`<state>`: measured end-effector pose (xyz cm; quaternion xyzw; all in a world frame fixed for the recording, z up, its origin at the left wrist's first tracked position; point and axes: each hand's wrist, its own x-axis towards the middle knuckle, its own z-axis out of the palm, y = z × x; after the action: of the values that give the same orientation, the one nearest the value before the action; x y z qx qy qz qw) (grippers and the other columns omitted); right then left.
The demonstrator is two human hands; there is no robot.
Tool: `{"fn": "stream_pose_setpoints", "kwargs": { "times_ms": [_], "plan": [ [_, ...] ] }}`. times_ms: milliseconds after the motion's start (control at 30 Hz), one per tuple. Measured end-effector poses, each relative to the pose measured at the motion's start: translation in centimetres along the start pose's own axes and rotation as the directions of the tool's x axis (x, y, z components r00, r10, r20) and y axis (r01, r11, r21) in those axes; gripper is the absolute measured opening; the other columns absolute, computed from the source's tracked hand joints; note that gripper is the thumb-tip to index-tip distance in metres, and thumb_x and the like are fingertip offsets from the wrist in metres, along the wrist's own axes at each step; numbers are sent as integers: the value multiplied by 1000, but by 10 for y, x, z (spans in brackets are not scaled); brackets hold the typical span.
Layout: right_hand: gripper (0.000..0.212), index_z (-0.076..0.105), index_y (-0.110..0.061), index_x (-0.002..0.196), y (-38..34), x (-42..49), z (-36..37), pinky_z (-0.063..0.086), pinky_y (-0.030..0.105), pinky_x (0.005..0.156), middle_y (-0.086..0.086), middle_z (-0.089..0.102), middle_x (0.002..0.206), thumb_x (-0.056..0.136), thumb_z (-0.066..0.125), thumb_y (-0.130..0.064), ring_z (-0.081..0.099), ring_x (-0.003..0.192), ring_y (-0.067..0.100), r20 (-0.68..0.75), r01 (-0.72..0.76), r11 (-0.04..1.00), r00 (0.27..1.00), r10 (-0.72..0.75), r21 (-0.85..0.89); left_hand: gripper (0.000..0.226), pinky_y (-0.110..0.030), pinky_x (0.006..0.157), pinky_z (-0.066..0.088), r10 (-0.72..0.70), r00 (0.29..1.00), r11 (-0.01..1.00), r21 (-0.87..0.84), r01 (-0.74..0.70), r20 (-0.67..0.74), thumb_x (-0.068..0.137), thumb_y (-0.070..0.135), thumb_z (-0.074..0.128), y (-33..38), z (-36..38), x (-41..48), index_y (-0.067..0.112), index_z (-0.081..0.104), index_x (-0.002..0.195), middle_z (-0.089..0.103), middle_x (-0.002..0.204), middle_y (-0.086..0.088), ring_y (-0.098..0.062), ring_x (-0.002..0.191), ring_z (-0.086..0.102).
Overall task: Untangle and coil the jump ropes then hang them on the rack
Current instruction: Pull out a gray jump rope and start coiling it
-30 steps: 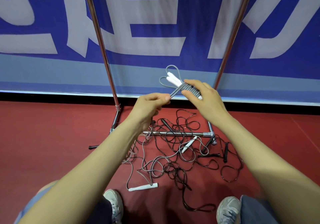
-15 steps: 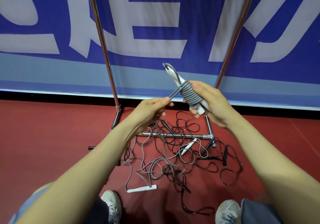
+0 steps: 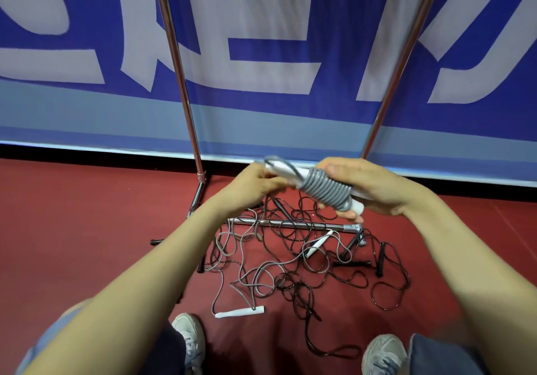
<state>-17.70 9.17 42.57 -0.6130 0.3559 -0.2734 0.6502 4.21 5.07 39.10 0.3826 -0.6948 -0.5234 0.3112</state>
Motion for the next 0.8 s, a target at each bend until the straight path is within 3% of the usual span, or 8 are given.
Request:
{"fn": "stream_pose_setpoints", "kwargs": {
  "times_ms": [133,267,367,467,533,600,700,800],
  "plan": [
    [29,52,0,101,-3,-8,1,44,23,41,8,62,63,87,69,-18,53,41,17,64,-139,961,985,159,-241,21,-15,63,47,-36,983,990,139,11,179,84,-7,62,4,-11,0,13,71,83,71,73,10,-2,67,62],
    [32,56,-8,103,-3,-4,4,51,27,48,6,64,67,83,72,-26,60,51,26,84,-323,846,916,392,-425,3,-18,71,49,-135,945,980,178,84,297,79,8,74,12,-11,3,7,73,83,71,76,1,-7,71,63],
    [35,56,-10,102,8,5,5,54,28,49,9,65,76,82,75,-31,66,60,32,-43,-411,745,888,459,-526,14,-11,70,46,-146,971,936,343,74,191,78,20,78,12,4,4,7,75,83,70,73,4,-1,68,61],
    [35,55,-15,103,16,8,-1,56,33,50,12,65,81,83,73,-36,69,61,33,-241,-444,716,895,374,-539,20,-19,66,46,-64,998,922,382,63,-9,86,26,71,12,21,4,7,75,83,71,73,-1,-2,63,58],
    [35,53,-27,115,17,6,-4,60,40,61,7,66,81,86,69,-38,70,61,29,-332,-398,739,911,247,-543,19,-17,62,43,4,998,929,370,18,-60,92,25,64,13,25,2,11,75,89,68,71,6,6,56,53],
    [42,45,-41,126,18,3,-6,60,38,66,-2,65,81,89,65,-39,70,59,21,-398,-338,757,911,112,-560,19,-14,56,36,64,995,926,376,-30,-79,95,22,59,16,28,0,15,74,104,62,65,12,6,49,47],
    [43,42,-50,131,26,5,-12,55,33,78,-5,66,94,90,58,-46,62,68,12,-474,-339,646,880,-40,-684,28,-13,61,36,103,984,934,354,-46,-146,95,19,58,15,38,-1,15,66,122,73,92,0,-4,63,56],
    [40,45,-52,126,28,7,-17,55,40,80,-4,69,97,88,58,-51,67,75,16,-555,-299,706,817,-158,-642,26,-23,55,35,3,978,999,35,4,-210,96,19,57,14,43,-1,19,66,121,68,81,6,-7,45,39]
  ]
}}
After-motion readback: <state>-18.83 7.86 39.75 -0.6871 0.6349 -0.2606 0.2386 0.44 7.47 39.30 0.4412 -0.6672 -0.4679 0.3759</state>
